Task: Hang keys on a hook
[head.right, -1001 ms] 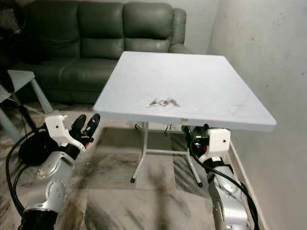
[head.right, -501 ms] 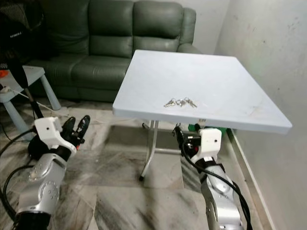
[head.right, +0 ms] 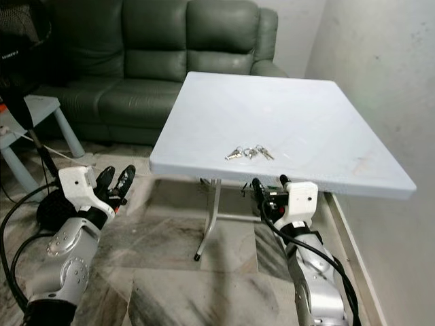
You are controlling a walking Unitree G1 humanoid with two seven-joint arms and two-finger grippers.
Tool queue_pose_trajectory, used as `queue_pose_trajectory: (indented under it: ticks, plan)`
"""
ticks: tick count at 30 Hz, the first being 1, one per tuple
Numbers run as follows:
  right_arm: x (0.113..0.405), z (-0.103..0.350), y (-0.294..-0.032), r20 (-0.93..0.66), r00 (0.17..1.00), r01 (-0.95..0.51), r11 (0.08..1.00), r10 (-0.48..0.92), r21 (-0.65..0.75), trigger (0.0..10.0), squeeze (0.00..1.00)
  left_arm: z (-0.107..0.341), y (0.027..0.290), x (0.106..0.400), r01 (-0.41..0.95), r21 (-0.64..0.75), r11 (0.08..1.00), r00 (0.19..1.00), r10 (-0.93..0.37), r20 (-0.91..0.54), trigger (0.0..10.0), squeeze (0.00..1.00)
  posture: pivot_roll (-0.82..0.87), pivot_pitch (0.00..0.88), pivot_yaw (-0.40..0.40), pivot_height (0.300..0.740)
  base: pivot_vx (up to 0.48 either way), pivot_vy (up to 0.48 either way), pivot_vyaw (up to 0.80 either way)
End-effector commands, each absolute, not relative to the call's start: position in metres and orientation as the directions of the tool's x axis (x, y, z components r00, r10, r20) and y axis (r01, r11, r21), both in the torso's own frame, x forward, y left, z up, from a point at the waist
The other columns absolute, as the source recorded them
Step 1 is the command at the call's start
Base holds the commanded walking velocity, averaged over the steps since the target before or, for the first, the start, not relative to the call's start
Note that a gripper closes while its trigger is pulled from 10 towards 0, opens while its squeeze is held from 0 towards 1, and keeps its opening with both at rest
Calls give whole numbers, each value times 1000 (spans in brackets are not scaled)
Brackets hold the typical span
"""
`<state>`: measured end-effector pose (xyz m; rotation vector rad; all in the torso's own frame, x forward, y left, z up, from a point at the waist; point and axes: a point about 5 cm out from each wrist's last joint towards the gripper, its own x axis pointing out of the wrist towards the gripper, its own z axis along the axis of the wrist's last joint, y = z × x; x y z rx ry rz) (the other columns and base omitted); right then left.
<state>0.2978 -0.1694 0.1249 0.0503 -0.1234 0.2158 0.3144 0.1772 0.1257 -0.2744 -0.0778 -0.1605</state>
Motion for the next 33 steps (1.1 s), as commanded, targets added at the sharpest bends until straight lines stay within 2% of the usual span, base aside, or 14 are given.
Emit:
queue_pose_trajectory:
  ticks: [1,19,26,33]
  plan:
    - [298,127,-171,132,969,-213,976,207,34,10000,0,130,175,316,184,-249,951,981,-162,109,10000,0,193,0,-25,736,465,0,0]
    - [299,128,-173,129,967,-225,974,221,24,10000,0,128,173,314,169,-257,952,984,-149,97,10000,0,198,0,-33,736,454,0,0]
    - [299,126,-173,105,963,-249,968,246,18,10000,0,125,170,312,151,-246,957,987,-133,86,10000,0,198,0,-36,736,0,0,0]
    - [303,120,-170,20,932,-361,932,362,-47,10000,0,122,155,307,218,-223,950,976,-205,78,10000,0,204,0,-36,736,0,0,0]
